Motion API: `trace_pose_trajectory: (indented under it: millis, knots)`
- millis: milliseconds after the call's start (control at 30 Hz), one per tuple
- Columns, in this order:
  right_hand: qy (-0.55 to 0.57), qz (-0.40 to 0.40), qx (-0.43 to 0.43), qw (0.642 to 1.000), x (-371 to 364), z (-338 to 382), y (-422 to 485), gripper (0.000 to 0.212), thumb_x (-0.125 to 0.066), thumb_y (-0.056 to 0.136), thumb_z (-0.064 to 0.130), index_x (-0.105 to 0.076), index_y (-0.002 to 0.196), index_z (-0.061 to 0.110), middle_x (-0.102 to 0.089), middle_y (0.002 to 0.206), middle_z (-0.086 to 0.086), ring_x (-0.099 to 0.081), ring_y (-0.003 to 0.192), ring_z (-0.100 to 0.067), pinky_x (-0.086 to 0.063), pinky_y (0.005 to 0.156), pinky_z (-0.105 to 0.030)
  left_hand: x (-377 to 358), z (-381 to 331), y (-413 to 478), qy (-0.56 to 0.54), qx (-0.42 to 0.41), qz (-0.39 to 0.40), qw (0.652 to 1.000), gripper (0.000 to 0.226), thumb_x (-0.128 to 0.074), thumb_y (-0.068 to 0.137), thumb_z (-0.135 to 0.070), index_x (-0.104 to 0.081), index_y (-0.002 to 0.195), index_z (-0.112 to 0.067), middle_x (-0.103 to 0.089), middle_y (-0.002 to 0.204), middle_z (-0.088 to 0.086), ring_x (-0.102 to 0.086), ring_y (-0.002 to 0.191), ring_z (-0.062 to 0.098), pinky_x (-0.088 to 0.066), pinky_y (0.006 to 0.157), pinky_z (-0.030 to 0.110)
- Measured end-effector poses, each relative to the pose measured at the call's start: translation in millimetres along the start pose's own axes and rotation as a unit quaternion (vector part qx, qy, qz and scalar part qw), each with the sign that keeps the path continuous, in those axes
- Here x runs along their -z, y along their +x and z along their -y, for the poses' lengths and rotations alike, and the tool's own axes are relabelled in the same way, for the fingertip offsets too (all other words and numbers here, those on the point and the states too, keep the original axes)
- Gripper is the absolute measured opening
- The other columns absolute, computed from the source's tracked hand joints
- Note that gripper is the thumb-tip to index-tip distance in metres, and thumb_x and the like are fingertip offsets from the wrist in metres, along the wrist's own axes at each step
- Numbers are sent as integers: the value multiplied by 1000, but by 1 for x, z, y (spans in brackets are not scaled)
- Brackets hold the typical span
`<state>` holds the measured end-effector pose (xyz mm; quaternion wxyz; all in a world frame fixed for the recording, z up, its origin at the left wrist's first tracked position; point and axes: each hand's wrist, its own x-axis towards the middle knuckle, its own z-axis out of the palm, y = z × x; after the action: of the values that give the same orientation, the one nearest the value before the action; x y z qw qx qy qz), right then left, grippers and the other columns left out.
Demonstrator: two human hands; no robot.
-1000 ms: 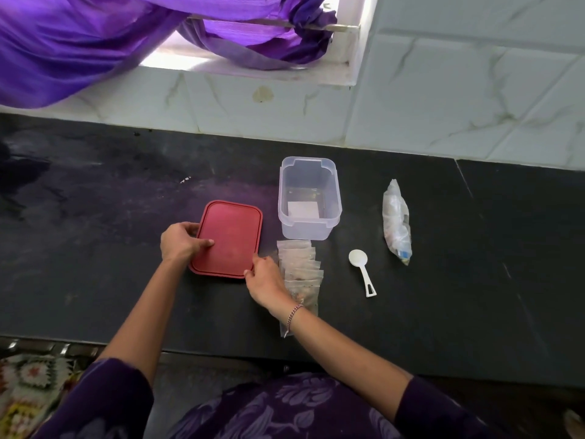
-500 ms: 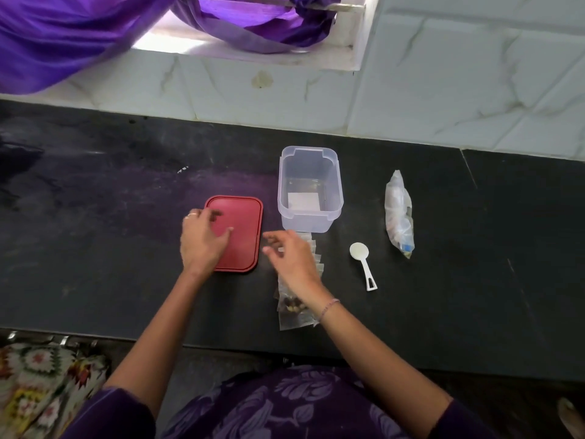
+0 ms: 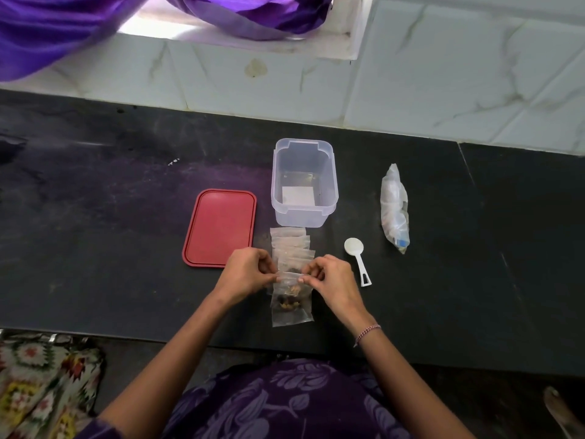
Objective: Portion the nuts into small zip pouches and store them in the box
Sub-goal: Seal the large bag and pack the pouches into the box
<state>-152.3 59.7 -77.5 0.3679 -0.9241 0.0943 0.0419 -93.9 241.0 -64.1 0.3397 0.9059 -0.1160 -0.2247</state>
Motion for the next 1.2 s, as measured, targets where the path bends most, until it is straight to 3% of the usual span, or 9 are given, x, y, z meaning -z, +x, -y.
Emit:
trace_pose_trajectory:
  millis: [100, 267, 400, 567, 700, 900, 1033, 1200]
  knots:
    - [8, 0, 14, 1000, 4, -4, 0, 12, -81, 73, 20, -73, 81, 17, -57, 83, 5, -53, 66, -1, -44, 64, -9, -4, -2, -3, 12, -15, -23, 1000, 15, -83, 74, -22, -68, 73, -25, -68, 73, -9, -64, 70, 3, -55, 70, 24]
    - [21, -26, 28, 999, 3, -10, 4, 12, -81, 72, 19, -71, 78, 18, -50, 95, 7, -57, 87, -8, -51, 79, -19, -11, -9, -2, 14, -27, -81, 996, 26, -83, 73, -21, -60, 65, -30, -64, 83, -7, -61, 77, 7, -54, 75, 32]
    - [46, -25, 4, 999, 2, -11, 3, 12, -80, 73, 18, -69, 75, 19, -55, 91, 5, -57, 73, -1, -48, 69, -10, -15, -10, -2, -20, -22, -81, 996, 26, -84, 73, -19, -60, 68, -28, -67, 75, -10, -64, 72, 4, -57, 73, 32]
    - [70, -3, -9, 997, 6, -12, 0, 14, -82, 71, 19, -68, 72, 22, -60, 80, 5, -55, 66, -3, -45, 64, -11, -15, -11, -6, -44, -25, -97, 994, 31, -82, 73, -15, -56, 88, -24, -65, 73, -7, -63, 69, 6, -55, 68, 27]
    - [103, 26, -2, 994, 27, -3, -5, 12, -82, 71, 19, -70, 75, 19, -62, 68, 9, -54, 62, 1, -44, 61, -10, -3, -19, -8, -79, -22, -62, 995, 32, -82, 75, -13, -61, 98, -22, -67, 78, -6, -65, 71, 8, -55, 69, 20]
    - [28, -16, 79, 996, 73, 28, 10, 21, -82, 70, 25, -67, 86, 25, -65, 72, 10, -58, 64, -1, -47, 61, -13, 33, -47, 1, -44, -85, -85, 992, 15, -84, 72, -22, -73, 82, -18, -64, 68, -15, -57, 59, -4, -43, 58, 5]
    - [-23, -39, 168, 985, 107, 46, 40, 29, -80, 73, 20, -66, 98, 21, -62, 75, 10, -56, 64, 3, -48, 69, -16, 62, -72, 20, -67, -123, -142, 980, 10, -82, 75, -13, -76, 82, -11, -64, 65, -14, -57, 56, -11, -42, 57, 4]
    - [-69, -113, 221, 966, 135, 61, 99, 26, -75, 79, 13, -71, 104, 18, -68, 80, 5, -62, 71, -10, -51, 78, -24, 90, -99, 61, -55, -168, -227, 958, 4, -78, 78, -12, -75, 80, -11, -69, 70, -3, -55, 55, -8, -45, 63, 13]
